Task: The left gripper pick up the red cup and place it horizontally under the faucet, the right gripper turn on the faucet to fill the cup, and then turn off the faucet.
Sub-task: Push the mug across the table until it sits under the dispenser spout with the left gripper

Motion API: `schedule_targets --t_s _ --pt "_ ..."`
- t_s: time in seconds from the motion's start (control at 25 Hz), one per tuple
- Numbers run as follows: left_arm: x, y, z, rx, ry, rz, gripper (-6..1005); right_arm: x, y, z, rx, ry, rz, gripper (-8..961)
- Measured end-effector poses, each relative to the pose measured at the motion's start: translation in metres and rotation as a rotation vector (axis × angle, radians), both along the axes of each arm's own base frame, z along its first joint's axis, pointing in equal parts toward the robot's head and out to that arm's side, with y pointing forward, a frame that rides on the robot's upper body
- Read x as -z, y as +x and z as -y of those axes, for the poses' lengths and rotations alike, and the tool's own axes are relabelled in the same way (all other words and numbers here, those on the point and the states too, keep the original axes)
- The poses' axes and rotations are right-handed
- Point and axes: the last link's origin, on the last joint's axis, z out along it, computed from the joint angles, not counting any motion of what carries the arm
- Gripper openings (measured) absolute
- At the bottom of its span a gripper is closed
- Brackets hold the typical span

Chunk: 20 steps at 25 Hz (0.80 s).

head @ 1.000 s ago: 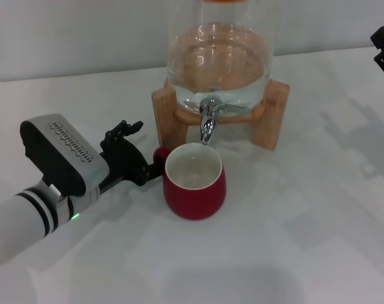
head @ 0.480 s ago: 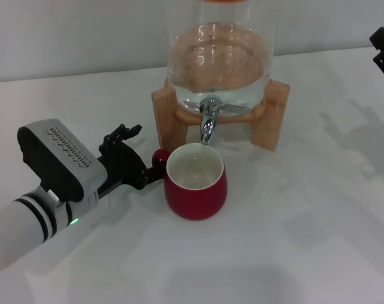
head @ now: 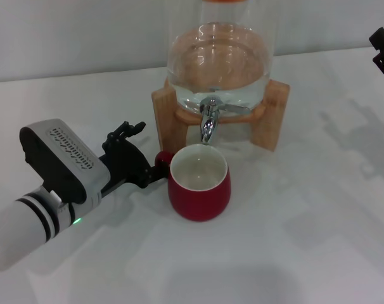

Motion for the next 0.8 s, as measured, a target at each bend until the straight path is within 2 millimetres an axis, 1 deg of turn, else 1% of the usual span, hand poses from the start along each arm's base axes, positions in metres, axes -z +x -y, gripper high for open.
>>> schedule_targets --t_s 0.8 --pt "0.0023 -0.0037 0.0046 -0.008 -0.006 -0.005 875 0.0001 0.0001 -0.0001 0.001 0.0 0.001 777"
